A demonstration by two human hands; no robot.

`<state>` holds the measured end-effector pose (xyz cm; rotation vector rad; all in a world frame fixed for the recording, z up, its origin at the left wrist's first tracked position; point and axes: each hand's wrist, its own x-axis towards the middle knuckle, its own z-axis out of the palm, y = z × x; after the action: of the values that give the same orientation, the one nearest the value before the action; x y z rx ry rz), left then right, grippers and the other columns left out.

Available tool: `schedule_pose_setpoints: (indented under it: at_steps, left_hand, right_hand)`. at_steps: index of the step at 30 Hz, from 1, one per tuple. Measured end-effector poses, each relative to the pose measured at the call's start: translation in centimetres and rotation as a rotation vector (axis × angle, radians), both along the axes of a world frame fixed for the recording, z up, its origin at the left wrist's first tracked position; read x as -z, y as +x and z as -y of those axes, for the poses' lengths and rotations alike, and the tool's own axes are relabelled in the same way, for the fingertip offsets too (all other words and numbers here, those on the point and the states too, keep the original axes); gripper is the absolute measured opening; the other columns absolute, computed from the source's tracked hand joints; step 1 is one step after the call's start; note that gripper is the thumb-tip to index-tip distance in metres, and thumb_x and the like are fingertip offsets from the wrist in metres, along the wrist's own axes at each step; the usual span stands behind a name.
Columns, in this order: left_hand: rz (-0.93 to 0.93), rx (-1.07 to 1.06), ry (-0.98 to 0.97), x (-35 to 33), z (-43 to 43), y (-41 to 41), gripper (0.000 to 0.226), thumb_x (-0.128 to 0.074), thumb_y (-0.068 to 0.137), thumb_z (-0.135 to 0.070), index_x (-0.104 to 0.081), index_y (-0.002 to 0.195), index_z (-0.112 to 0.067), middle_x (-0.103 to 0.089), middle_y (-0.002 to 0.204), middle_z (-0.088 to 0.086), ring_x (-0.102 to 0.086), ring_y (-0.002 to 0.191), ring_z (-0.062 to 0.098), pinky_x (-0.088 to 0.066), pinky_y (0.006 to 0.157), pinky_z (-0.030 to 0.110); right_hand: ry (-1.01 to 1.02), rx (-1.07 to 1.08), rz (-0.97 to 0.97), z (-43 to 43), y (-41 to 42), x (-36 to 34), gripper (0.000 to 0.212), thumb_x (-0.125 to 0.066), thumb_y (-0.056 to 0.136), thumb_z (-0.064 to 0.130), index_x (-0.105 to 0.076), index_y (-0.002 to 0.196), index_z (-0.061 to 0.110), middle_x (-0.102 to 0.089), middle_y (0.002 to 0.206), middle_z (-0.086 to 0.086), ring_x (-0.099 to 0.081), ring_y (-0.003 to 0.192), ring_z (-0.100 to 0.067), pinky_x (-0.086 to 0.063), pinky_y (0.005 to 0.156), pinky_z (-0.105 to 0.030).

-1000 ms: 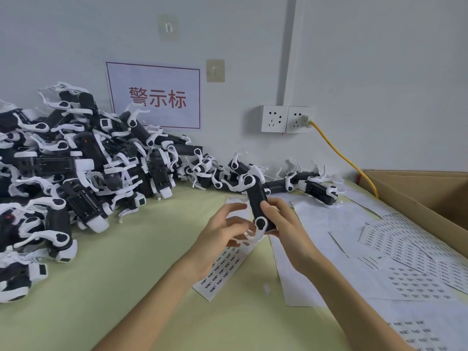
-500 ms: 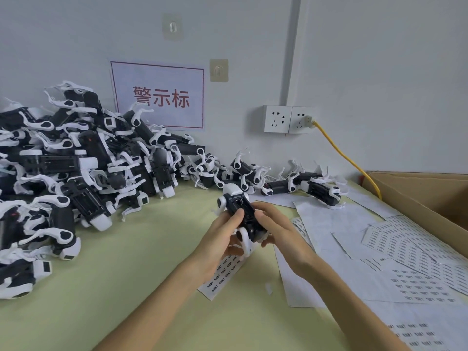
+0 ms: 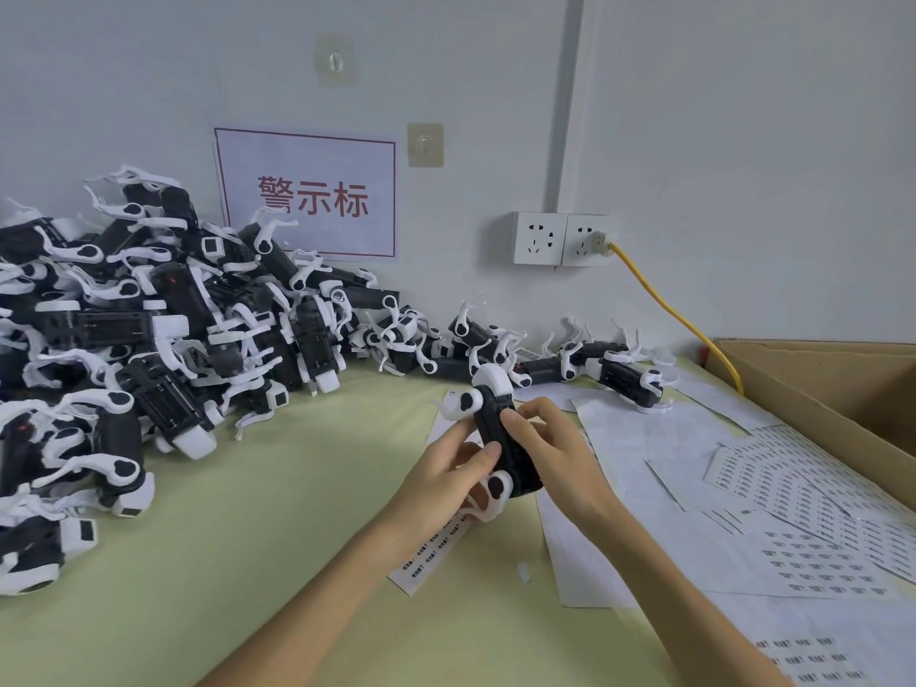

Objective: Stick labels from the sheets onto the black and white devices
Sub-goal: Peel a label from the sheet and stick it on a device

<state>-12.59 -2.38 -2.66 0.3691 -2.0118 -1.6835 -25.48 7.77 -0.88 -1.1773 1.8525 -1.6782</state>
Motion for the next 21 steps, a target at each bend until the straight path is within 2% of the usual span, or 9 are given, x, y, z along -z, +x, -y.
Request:
schedule_pose_setpoints:
  at_steps: [2, 4, 6, 8, 12, 15, 18, 20, 21]
  left_hand:
    - [-0.001, 0.026, 0.015, 0.03, 0.01, 0.03, 0.03, -0.055, 0.106, -0.028, -0.062, 0.129, -0.046, -0.062, 0.077, -0.007, -0.061, 0.069, 0.014, -0.05, 0.067, 0.025]
    - [0.004, 0.042, -0.004, 0.02, 0.04, 0.11, 0.031, -0.057, 0.104, -0.028, -0.061, 0.132, -0.041, -0.063, 0.077, -0.008, -0.061, 0.071, 0.015, -0.049, 0.068, 0.024]
    - [0.007, 0.056, 0.016, -0.05, 0.06, 0.15, 0.031, -0.056, 0.105, -0.024, -0.061, 0.133, -0.038, -0.061, 0.079, -0.005, -0.061, 0.071, 0.016, -0.049, 0.067, 0.024]
    - [0.001, 0.074, 0.062, -0.21, 0.13, 0.21, 0.03, -0.055, 0.106, -0.023, -0.063, 0.132, -0.036, -0.057, 0.079, -0.001, -0.06, 0.071, 0.018, -0.048, 0.066, 0.028]
    - [-0.02, 0.125, 0.138, -0.69, -0.01, 0.35, 0.036, -0.057, 0.093, -0.035, -0.067, 0.127, -0.043, -0.055, 0.081, 0.001, -0.058, 0.072, 0.02, -0.048, 0.068, 0.031]
    - [-0.003, 0.128, 0.184, -0.71, -0.03, 0.31, 0.031, -0.054, 0.1, -0.035, -0.066, 0.127, -0.042, -0.065, 0.083, 0.002, -0.062, 0.074, 0.021, -0.051, 0.068, 0.027]
    - [-0.002, 0.153, 0.268, -0.77, 0.01, 0.41, 0.033, -0.039, 0.109, -0.034, -0.059, 0.135, -0.027, -0.067, 0.073, 0.013, -0.065, 0.069, 0.031, -0.051, 0.067, 0.032]
    - [-0.006, 0.148, 0.315, -0.78, 0.09, 0.48, 0.042, -0.04, 0.107, -0.042, -0.055, 0.135, -0.014, -0.056, 0.071, 0.027, -0.06, 0.062, 0.031, -0.048, 0.062, 0.033]
    - [-0.013, 0.128, 0.333, -0.77, 0.12, 0.48, 0.047, -0.044, 0.104, -0.045, -0.054, 0.135, -0.01, -0.054, 0.078, 0.03, -0.057, 0.058, 0.03, -0.048, 0.059, 0.032]
  right_hand:
    - [0.006, 0.022, 0.005, 0.0, -0.14, -0.04, 0.036, -0.056, 0.103, 0.041, -0.055, 0.088, 0.008, -0.066, 0.069, 0.007, -0.059, 0.066, -0.015, -0.048, 0.064, -0.028]
    - [0.002, 0.032, 0.019, 0.02, -0.43, -0.02, 0.039, -0.054, 0.104, 0.037, -0.051, 0.082, 0.005, -0.052, 0.068, 0.004, -0.049, 0.068, -0.015, -0.04, 0.07, -0.032]
    - [-0.011, 0.014, 0.043, -0.11, -0.63, -0.23, 0.037, -0.054, 0.104, 0.035, -0.05, 0.079, 0.008, -0.048, 0.07, 0.002, -0.047, 0.069, -0.015, -0.039, 0.07, -0.033]
    - [-0.031, -0.016, 0.087, -0.28, -0.72, -0.5, 0.035, -0.054, 0.105, 0.033, -0.051, 0.075, 0.014, -0.051, 0.071, 0.0, -0.05, 0.07, -0.017, -0.041, 0.068, -0.031]
    - [-0.045, -0.068, 0.197, -0.39, -0.83, -0.62, 0.033, -0.051, 0.106, 0.03, -0.057, 0.075, 0.018, -0.056, 0.079, -0.008, -0.054, 0.077, -0.023, -0.039, 0.072, -0.034]
    - [-0.037, -0.073, 0.179, -0.41, -0.98, -0.55, 0.033, -0.05, 0.106, 0.027, -0.055, 0.075, 0.017, -0.059, 0.077, -0.008, -0.055, 0.075, -0.024, -0.04, 0.069, -0.035]
    - [-0.038, -0.108, 0.144, -0.42, -0.97, -0.33, 0.024, -0.051, 0.106, 0.024, -0.053, 0.085, 0.012, -0.062, 0.074, -0.011, -0.055, 0.064, -0.028, -0.044, 0.061, -0.036]
    - [-0.034, -0.148, 0.126, -0.48, -0.96, -0.26, 0.019, -0.05, 0.106, 0.021, -0.055, 0.09, 0.013, -0.064, 0.075, -0.006, -0.059, 0.063, -0.024, -0.046, 0.065, -0.034]
    - [-0.029, -0.169, 0.113, -0.5, -0.97, -0.31, 0.017, -0.05, 0.106, 0.019, -0.057, 0.093, 0.013, -0.065, 0.078, -0.003, -0.061, 0.068, -0.021, -0.047, 0.07, -0.034]
